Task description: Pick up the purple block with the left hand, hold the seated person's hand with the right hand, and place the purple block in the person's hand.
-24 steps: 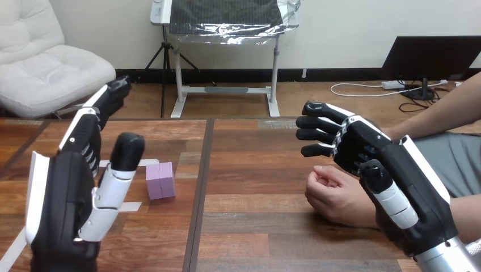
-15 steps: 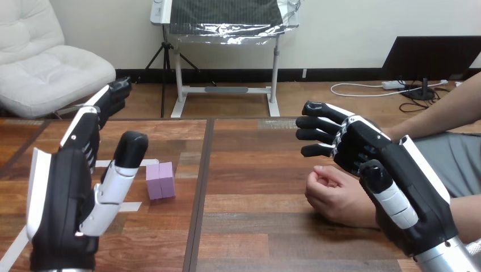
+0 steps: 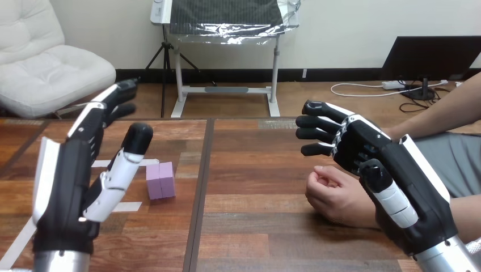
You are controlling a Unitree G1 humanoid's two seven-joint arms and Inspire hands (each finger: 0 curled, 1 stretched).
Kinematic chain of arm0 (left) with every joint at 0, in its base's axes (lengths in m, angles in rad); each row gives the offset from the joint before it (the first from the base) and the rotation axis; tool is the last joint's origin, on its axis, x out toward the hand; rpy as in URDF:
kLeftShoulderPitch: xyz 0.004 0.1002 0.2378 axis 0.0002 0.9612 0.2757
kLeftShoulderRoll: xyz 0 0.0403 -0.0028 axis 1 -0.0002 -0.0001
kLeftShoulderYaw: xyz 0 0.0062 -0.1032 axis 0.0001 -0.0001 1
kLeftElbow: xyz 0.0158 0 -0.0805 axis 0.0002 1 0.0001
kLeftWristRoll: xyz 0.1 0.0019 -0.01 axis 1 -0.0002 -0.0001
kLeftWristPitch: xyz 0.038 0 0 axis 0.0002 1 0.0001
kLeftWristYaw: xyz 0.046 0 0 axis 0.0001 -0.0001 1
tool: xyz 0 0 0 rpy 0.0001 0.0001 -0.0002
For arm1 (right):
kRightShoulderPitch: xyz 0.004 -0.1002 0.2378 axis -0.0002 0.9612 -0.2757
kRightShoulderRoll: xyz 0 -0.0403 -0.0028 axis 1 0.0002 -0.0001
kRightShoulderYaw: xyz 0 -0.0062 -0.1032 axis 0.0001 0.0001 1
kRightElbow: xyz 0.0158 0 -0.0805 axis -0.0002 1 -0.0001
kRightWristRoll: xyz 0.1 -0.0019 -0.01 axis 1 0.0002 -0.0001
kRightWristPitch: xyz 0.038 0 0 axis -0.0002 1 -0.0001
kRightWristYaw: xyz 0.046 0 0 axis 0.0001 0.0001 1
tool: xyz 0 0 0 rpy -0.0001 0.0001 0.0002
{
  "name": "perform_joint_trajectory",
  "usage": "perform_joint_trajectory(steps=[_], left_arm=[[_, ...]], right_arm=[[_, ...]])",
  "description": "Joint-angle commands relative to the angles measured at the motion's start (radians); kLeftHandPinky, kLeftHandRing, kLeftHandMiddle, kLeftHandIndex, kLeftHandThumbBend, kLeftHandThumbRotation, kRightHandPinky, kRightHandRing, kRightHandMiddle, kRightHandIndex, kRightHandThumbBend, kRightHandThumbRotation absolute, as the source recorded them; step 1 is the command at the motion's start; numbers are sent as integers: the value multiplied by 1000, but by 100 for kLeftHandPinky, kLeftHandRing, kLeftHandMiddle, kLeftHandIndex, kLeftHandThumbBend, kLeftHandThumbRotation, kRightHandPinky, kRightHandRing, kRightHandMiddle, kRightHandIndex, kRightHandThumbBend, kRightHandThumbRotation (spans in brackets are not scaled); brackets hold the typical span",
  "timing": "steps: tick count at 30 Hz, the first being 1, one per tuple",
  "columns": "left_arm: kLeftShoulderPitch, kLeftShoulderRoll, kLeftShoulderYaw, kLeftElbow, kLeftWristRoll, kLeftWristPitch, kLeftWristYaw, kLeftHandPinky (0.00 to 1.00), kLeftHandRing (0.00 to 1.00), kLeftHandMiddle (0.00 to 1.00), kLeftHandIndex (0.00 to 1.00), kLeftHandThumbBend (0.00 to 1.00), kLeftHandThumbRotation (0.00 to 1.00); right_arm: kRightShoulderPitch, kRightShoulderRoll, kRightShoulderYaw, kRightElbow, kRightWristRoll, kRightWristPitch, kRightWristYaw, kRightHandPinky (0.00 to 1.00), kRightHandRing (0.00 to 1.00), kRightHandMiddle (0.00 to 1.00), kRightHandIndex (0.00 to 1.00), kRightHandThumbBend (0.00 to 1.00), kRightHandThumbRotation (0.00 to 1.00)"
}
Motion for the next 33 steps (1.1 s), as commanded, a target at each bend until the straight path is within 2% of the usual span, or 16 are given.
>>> perform_joint_trajectory(steps=[1, 5, 10, 15, 20, 25, 33], left_arm=[[-87, 46, 16, 63, 27, -4, -15, 59, 78, 84, 81, 48, 79], [-108, 68, 19, 85, 51, 39, -29, 60, 79, 85, 82, 48, 77], [-134, 91, 19, 121, 69, 53, -40, 61, 79, 85, 84, 48, 72], [-163, 119, 16, 150, 100, 91, -55, 64, 81, 85, 85, 48, 69], [-196, 131, 14, 192, 112, 105, -57, 70, 82, 86, 85, 48, 65], [-228, 140, 10, 237, 114, 118, -58, 73, 83, 86, 85, 52, 64], [-283, 162, -4, 301, 134, 172, -73, 77, 86, 88, 85, 56, 63]], right_arm=[[-73, 1, -17, -11, 1, -14, -11, 74, 80, 81, 83, 100, 84], [-75, 2, -17, -6, 1, -18, -10, 73, 80, 81, 83, 100, 84], [-79, 2, -18, -1, 3, -20, -7, 73, 80, 81, 83, 100, 84], [-81, 1, -19, 0, -1, -23, -8, 73, 80, 81, 83, 100, 84], [-84, -1, -20, 1, -4, -21, -9, 72, 80, 81, 83, 100, 84], [-87, -2, -21, 5, -3, -23, -7, 72, 80, 81, 83, 100, 84], [-94, -2, -23, 18, -4, -29, -5, 72, 80, 80, 83, 100, 84]])
